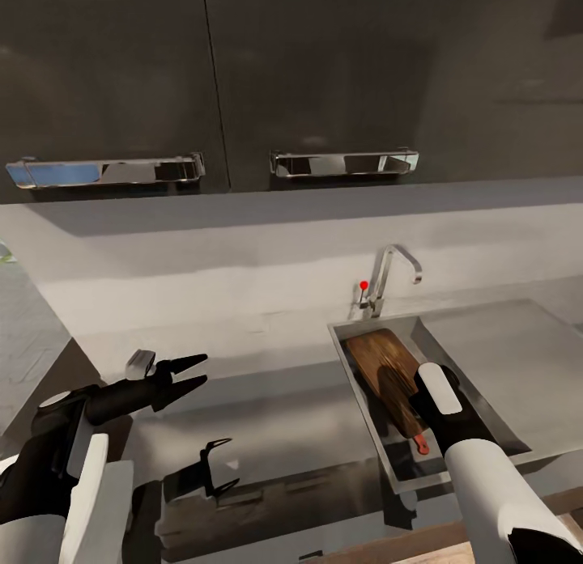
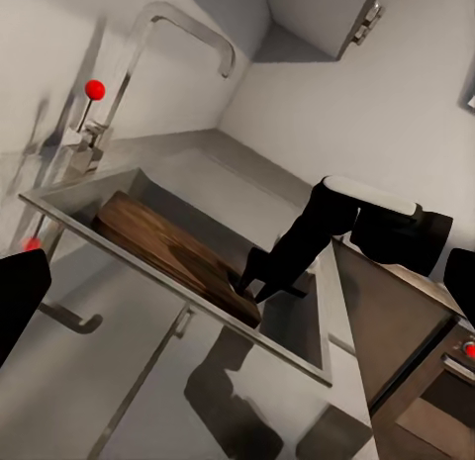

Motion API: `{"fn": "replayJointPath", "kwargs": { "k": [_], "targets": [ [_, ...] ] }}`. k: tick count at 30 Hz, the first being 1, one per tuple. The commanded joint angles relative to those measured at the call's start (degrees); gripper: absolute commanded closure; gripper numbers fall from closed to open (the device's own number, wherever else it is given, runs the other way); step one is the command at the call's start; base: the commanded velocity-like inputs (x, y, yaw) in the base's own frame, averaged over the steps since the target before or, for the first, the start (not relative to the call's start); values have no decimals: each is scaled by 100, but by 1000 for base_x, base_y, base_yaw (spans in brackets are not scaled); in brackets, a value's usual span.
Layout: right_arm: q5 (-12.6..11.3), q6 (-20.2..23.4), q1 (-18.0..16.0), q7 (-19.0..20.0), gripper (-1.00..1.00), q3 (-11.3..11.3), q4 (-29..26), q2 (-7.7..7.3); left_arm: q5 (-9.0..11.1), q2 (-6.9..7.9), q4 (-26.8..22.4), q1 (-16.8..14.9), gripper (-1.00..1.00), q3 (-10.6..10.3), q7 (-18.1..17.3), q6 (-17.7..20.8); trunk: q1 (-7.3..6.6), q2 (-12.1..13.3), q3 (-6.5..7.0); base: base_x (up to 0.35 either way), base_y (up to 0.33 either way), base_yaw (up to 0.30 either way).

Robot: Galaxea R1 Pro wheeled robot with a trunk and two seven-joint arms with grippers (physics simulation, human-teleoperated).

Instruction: In the kitchen, take the Vidalia onion out of the sink, dice it on the chopping board with the paring knife, put the diced onion into the bowl on the countertop, then place both the paring knife and the chopping board into the sink.

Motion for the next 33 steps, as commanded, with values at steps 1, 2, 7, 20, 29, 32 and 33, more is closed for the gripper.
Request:
{"fn": "replayJointPath", "kwargs": {
  "k": [1,2,7,20,29,32,33],
  "targets": [
    [-15,57,-5,-33,100,-4,-9,-1,1,1,1,-5,-100,0,-21,61,3,-12,-12,0,0,0],
    [-15,57,-5,-33,100,-4,-10,-1,1,1,1,-5,-100,-1,-20,61,3,-12,-12,0,0,0],
    [-14,60,-5,-33,100,-4,-24,-1,1,1,4,-5,-100,-2,-18,61,3,-12,-12,0,0,0],
    [-15,61,-5,-33,100,-4,-30,-1,1,1,4,-5,-100,-2,-18,61,3,-12,-62,0,0,0],
    [-15,66,-5,-33,100,-4,-35,-1,1,1,4,-5,-100,-1,-17,61,3,-12,-86,0,0,0],
    [-15,66,-5,-33,100,-4,-35,-1,1,1,4,-5,-100,-2,-17,61,3,-12,-97,0,0,0],
    [-15,66,-5,-33,100,-4,-36,-1,1,1,4,-5,-100,-2,-17,61,3,-12,-103,0,0,0]
  ]
}}
